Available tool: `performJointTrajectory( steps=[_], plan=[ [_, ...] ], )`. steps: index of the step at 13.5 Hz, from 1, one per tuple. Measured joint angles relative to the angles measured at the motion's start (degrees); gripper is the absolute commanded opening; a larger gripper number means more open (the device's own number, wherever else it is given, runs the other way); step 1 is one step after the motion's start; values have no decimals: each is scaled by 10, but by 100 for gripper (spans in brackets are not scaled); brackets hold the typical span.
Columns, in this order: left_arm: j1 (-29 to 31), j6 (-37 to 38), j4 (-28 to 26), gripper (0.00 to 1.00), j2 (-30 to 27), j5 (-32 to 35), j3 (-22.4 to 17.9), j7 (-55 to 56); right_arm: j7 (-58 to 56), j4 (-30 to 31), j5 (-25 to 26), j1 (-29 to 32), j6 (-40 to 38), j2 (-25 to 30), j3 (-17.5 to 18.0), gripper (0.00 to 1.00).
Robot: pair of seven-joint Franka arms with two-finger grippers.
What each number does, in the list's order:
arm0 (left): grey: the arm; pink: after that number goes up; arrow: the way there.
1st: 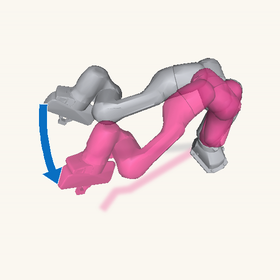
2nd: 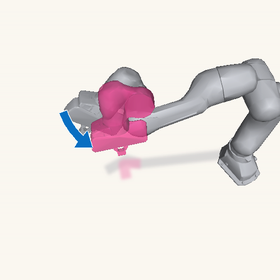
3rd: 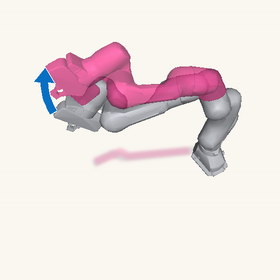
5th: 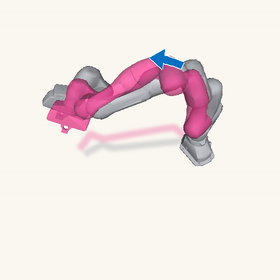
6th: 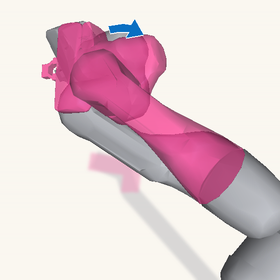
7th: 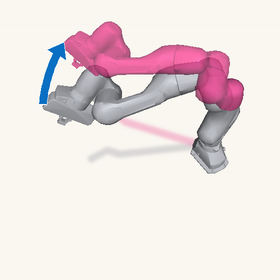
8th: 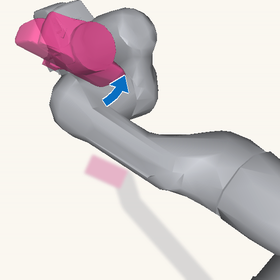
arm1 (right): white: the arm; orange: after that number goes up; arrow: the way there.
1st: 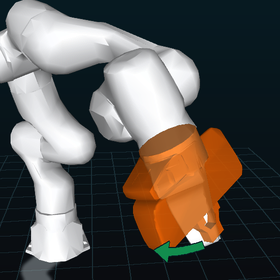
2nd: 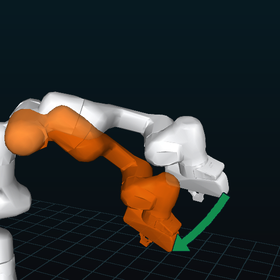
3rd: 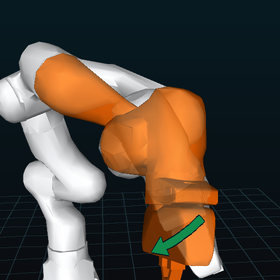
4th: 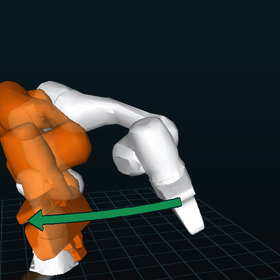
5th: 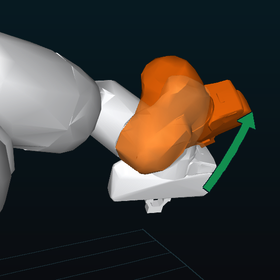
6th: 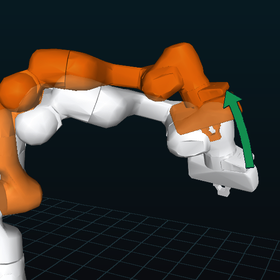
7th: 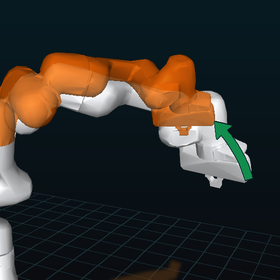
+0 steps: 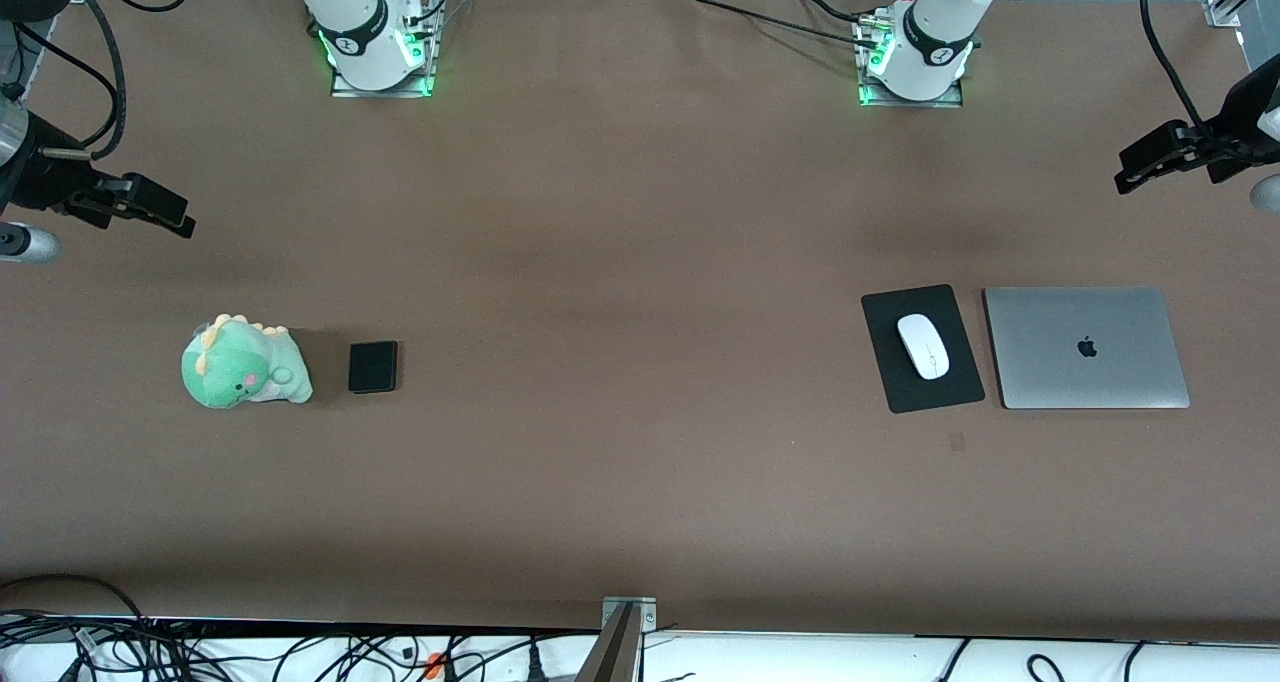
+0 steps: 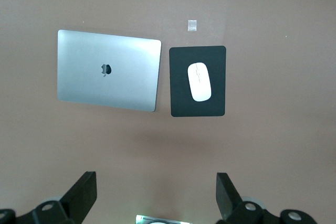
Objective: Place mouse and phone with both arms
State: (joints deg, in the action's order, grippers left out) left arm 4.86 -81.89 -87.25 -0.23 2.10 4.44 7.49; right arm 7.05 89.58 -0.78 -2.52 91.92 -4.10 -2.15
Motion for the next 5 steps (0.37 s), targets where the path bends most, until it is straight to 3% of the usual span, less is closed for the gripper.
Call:
performJointTrajectory(
  steps=[5],
  plan=[
    [0, -5, 0, 100, 0, 0, 0, 0, 0, 0, 0, 0, 24, -6, 0, 100]
  ],
)
